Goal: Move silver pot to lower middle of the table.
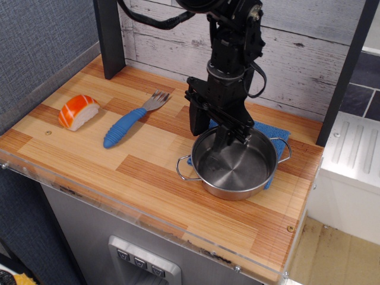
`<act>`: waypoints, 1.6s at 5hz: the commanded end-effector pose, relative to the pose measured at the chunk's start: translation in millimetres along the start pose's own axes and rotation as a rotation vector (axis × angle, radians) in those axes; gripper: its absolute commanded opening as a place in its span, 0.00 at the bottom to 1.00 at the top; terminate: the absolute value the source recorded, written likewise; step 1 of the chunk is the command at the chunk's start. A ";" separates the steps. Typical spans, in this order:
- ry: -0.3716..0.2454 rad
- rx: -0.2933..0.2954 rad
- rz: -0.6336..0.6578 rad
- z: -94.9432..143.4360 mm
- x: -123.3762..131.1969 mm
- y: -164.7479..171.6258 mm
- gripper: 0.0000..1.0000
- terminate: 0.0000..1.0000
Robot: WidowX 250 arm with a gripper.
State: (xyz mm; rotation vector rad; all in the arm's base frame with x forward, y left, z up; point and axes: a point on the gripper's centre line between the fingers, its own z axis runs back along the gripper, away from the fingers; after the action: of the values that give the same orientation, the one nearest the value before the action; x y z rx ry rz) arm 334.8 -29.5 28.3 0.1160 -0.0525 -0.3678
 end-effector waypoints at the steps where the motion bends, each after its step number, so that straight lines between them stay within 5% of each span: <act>1: -0.031 0.013 -0.019 9.5 6.7 -3.3 0.00 0.00; 2: -0.058 0.008 -0.023 24.9 3.3 -2.7 0.00 0.00; 3: -0.095 -0.051 0.012 69.8 -21.0 6.4 0.00 0.00; 4: -0.068 -0.120 0.101 96.2 -62.9 33.7 0.00 0.00; 6: 0.103 -0.080 0.219 41.3 -114.4 70.9 0.00 0.00; 8: 0.139 -0.023 0.233 10.5 -111.8 77.6 0.00 0.00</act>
State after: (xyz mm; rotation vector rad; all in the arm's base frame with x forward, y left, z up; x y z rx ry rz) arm 254.0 82.2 33.2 0.1008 0.1037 -0.1282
